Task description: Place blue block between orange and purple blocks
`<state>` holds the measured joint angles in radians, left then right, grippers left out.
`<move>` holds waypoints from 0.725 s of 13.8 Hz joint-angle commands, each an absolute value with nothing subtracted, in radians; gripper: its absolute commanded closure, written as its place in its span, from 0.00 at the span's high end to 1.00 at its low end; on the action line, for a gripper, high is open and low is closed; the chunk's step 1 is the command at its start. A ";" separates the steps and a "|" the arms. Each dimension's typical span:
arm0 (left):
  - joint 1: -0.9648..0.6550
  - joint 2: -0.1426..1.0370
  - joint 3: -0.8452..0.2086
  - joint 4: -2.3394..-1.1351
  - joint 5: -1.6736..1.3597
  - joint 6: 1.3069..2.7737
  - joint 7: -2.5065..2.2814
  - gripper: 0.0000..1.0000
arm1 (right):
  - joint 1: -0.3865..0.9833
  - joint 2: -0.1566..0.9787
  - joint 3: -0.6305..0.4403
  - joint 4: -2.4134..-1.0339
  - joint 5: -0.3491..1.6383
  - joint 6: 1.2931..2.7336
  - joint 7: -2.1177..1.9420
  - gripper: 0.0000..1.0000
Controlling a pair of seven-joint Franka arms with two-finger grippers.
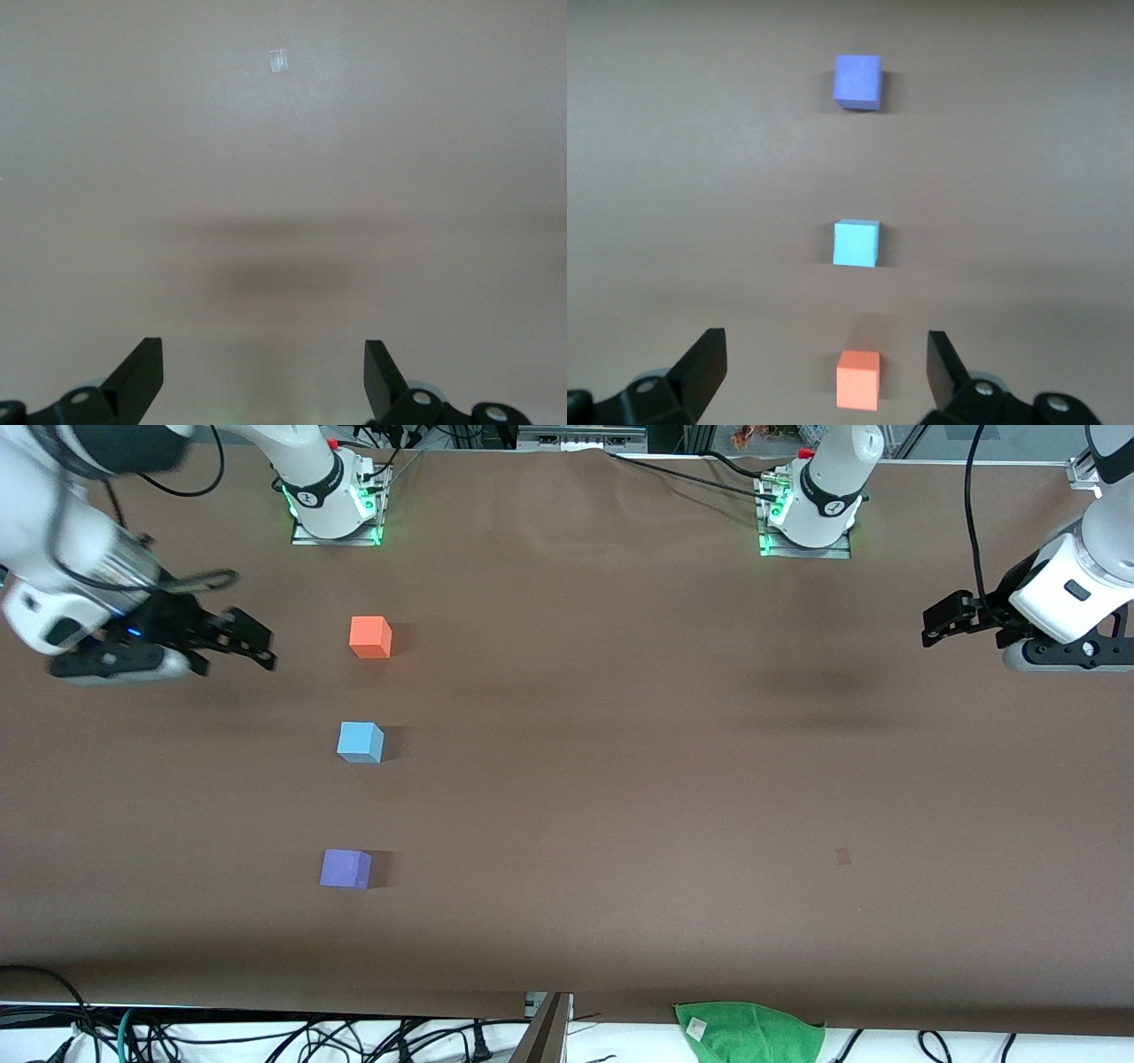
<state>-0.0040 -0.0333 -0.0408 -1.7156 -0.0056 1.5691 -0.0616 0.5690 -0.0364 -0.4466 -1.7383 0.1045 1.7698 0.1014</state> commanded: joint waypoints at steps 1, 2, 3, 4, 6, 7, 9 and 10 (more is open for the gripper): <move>-0.006 -0.040 -0.041 -1.700 0.015 1.545 -0.043 1.00 | 0.475 0.028 -0.384 -1.632 0.106 1.694 0.083 1.00; -0.006 -0.040 -0.041 -1.700 0.015 1.545 -0.043 1.00 | 0.374 0.023 -0.294 -1.626 0.104 1.656 0.087 1.00; -0.006 -0.040 -0.041 -1.700 0.015 1.545 -0.043 1.00 | 0.277 0.014 -0.190 -1.626 0.097 1.628 0.089 1.00; -0.006 -0.040 -0.041 -1.700 0.015 1.543 -0.043 1.00 | 0.218 -0.001 -0.131 -1.631 0.089 1.593 0.089 1.00; -0.006 -0.041 -0.041 -1.701 0.015 1.539 -0.043 1.00 | 0.206 -0.006 -0.126 -1.632 0.066 1.566 0.081 1.00; -0.006 -0.041 -0.041 -1.700 0.015 1.529 -0.043 1.00 | 0.207 -0.006 -0.123 -1.628 0.046 1.562 0.083 1.00; -0.006 -0.043 -0.041 -1.700 0.015 1.520 -0.043 1.00 | 0.207 -0.002 -0.120 -1.628 0.038 1.562 0.087 1.00; -0.006 -0.043 -0.041 -1.700 0.015 1.520 -0.043 1.00 | 0.207 0.000 -0.121 -1.626 0.038 1.568 0.083 1.00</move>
<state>-0.0040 -0.0336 -0.0409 -1.7137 -0.0056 1.5455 -0.0616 0.2271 -0.0067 -0.1425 -1.6497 0.0564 1.5866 0.0938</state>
